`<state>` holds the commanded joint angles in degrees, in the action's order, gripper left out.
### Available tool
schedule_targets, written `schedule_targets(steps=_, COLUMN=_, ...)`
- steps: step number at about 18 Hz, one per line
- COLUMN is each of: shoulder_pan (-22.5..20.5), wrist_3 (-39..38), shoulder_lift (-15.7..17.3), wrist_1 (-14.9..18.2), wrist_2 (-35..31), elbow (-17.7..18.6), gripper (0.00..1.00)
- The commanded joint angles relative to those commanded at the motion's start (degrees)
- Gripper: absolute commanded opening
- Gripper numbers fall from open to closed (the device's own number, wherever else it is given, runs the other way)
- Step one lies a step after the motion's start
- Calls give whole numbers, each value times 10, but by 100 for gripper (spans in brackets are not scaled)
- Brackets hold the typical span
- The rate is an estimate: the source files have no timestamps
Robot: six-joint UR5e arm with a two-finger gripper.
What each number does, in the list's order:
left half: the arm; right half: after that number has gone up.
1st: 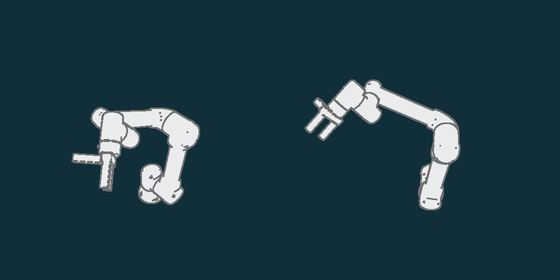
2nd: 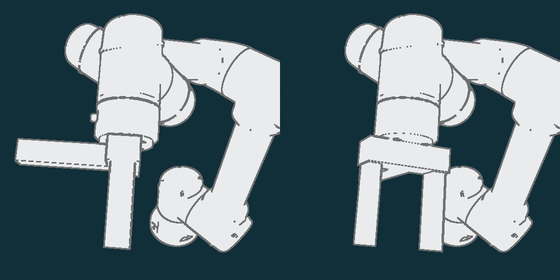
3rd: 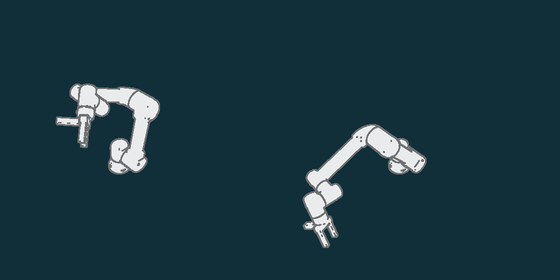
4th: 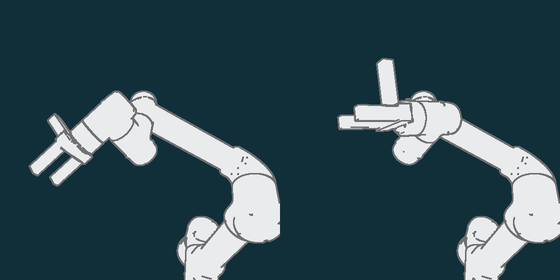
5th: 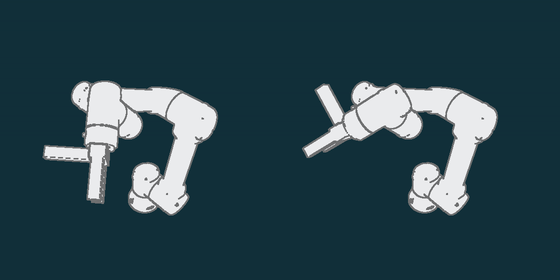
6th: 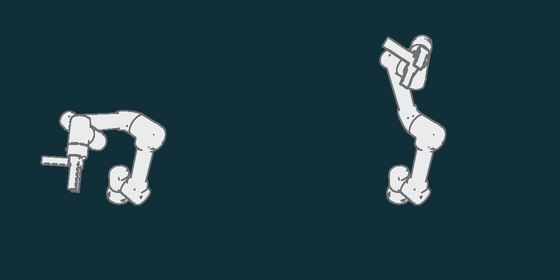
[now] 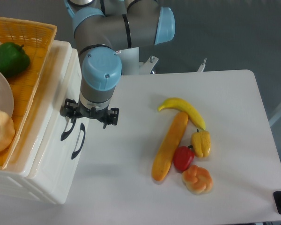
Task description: Slide open the top white drawer
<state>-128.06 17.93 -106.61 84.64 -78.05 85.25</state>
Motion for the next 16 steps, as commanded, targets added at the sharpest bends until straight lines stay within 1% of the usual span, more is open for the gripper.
schedule_targets(steps=11, shoulder_pan=3, wrist_3=6, shoulder_lift=3, wrist_1=-1, wrist_2=-1, elbow=0, gripper=100)
schedule_targets(steps=16, shoulder_pan=3, wrist_3=7, shoulder_lift=3, wrist_1=-2, wrist_2=-20, elbow=-3, gripper=100)
